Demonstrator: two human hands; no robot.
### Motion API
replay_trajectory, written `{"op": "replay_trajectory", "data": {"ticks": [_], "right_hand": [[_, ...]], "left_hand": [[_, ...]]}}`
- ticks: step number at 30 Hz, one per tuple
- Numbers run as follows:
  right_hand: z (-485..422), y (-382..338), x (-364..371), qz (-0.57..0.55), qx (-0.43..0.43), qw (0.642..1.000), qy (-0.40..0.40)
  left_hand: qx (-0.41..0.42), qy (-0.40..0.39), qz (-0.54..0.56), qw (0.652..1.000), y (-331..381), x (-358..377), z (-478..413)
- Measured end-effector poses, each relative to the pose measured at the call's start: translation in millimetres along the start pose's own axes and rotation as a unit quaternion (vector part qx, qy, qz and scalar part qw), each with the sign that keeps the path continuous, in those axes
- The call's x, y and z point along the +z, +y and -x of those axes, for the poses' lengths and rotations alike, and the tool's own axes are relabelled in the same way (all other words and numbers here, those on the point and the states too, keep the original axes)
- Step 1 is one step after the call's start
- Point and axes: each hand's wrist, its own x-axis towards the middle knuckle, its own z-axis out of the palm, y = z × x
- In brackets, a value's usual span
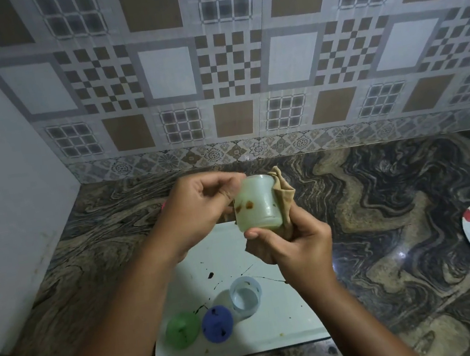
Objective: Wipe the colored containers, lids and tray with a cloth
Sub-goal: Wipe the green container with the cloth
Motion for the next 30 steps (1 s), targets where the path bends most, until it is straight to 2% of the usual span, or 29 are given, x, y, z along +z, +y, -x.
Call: {"op": "replay_trajectory", "data": {"ticks": [2, 3, 6, 8, 10, 13, 16, 18, 19, 20, 21, 23, 26, 30], "right_hand": [[0, -1, 2, -0.018, 0.003, 1.000, -0.011], [0, -1, 1, 0.006, -0.023, 1.000, -0.019], [-3, 12, -4, 0.185, -0.153, 0.970, -0.021], [-2, 15, -4, 0.210, -0.174, 0.962, -0.017], [-1, 10, -4, 0.152, -0.130, 0.980, -0.004], [-1, 6, -4, 0.049, -0.044, 0.998, 0.009], [-1, 7, -4, 0.062, -0.060, 0.996, 0.004], [-1, 10, -4, 0.158, -0.142, 0.977, -0.002], [-1, 12, -6, 0.228, -0.199, 0.953, -0.001], [-1, 14, -7, 0.269, -0.242, 0.932, 0.001], [-2, 15, -8, 0.277, -0.256, 0.926, 0.001], [-1, 12, -9, 0.234, -0.204, 0.950, 0.001], [1, 5, -6, 0.118, -0.089, 0.989, 0.022], [0, 0, -4, 0.065, -0.078, 0.995, -0.001]], "left_hand": [[-0.022, -0.001, 0.044, 0.999, 2, -1, 1], [-0.020, 0.004, 0.040, 0.999, 4, -2, 1], [0.032, 0.018, -0.106, 0.994, 8, -4, 0], [0.055, 0.029, -0.172, 0.983, 12, -1, 3], [0.055, 0.031, -0.131, 0.989, 16, 3, 6], [0.004, -0.001, 0.005, 1.000, 14, 2, 8], [-0.009, 0.008, 0.039, 0.999, 9, -2, 6], [0.024, 0.022, -0.045, 0.998, 8, -3, 4], [0.047, 0.025, -0.109, 0.993, 9, -2, 4], [0.069, 0.028, -0.165, 0.984, 12, 1, 6], [0.086, 0.034, -0.194, 0.977, 14, 3, 8], [0.091, 0.041, -0.175, 0.980, 16, 5, 10], [0.040, 0.010, -0.067, 0.997, 12, 1, 12], [0.008, 0.018, 0.007, 1.000, 9, -3, 8]]}}
